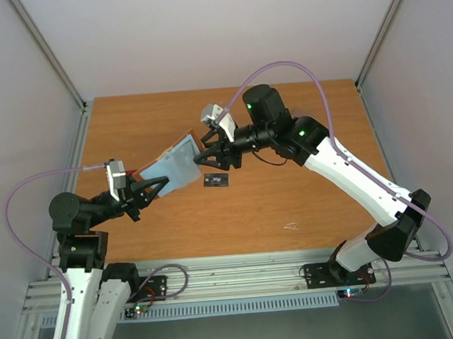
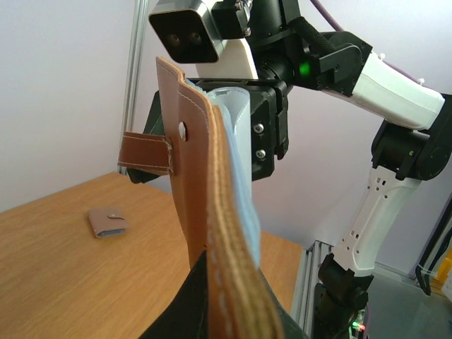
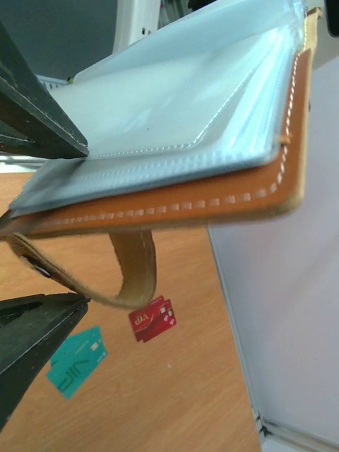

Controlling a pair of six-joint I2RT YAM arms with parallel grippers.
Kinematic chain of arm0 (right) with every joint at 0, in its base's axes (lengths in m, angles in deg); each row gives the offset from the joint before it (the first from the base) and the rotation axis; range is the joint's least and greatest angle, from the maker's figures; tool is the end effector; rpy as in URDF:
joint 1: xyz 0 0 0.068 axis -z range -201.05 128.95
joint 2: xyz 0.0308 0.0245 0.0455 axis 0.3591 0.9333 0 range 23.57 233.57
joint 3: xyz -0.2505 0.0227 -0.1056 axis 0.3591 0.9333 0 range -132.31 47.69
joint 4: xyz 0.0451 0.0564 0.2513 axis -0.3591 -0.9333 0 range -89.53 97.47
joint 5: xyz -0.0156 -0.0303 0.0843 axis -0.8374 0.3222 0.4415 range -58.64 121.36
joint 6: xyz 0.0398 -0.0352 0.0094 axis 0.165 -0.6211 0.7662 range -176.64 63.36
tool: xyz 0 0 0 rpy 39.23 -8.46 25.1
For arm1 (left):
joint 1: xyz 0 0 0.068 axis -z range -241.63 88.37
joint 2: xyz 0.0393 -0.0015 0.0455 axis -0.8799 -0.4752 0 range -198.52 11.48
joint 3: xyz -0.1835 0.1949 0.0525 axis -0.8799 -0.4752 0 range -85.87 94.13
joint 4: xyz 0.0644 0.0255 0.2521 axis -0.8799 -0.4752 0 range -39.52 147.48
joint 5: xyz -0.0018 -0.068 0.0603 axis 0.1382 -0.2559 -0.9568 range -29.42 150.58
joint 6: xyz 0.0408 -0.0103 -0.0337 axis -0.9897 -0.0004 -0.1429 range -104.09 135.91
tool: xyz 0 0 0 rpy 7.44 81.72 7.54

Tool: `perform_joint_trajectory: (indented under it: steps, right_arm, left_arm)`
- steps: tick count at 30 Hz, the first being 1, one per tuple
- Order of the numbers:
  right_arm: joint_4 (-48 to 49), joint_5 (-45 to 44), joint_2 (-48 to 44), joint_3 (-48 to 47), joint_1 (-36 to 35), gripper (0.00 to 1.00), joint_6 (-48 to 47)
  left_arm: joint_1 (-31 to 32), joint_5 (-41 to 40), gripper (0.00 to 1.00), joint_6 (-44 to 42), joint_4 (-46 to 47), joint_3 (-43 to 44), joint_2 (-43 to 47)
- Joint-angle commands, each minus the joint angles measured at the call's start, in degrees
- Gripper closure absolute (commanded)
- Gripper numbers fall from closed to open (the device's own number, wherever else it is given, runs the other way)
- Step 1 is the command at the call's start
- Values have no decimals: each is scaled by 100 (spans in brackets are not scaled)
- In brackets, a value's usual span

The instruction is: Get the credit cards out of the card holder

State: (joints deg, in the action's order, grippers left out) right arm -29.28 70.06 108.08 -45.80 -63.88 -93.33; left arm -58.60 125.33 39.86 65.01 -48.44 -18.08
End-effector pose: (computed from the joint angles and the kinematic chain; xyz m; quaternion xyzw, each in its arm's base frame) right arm 0.2175 0.2322 0.4264 -0.6483 0.5114 0.3093 0.4717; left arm 0.1090 -0.0380 0.3603 0.3260 0.5806 -0.4723 0.5776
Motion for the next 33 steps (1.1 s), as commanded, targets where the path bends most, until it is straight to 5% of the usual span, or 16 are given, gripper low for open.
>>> perform_joint_trajectory:
  steps: [1, 10, 19, 26, 33]
  right_arm:
    - [221, 246, 110, -151, -173, 47, 24]
    - [484, 574, 303, -241, -405, 47, 109]
    - [489, 1034, 444, -514, -542, 94, 428]
    - [142, -311, 446, -712, -648, 99, 678]
    - [-427, -1850, 767, -1233, -1192, 99, 500]
  left_arm:
    - [36, 108, 100, -65, 252, 159, 56]
    - [40, 68, 100, -65, 252, 134, 47]
    - [41, -544, 99, -103, -132, 52, 23]
    - [40, -974, 45, -278, -531, 23, 14]
    - [48, -812, 24, -153, -314, -14, -47]
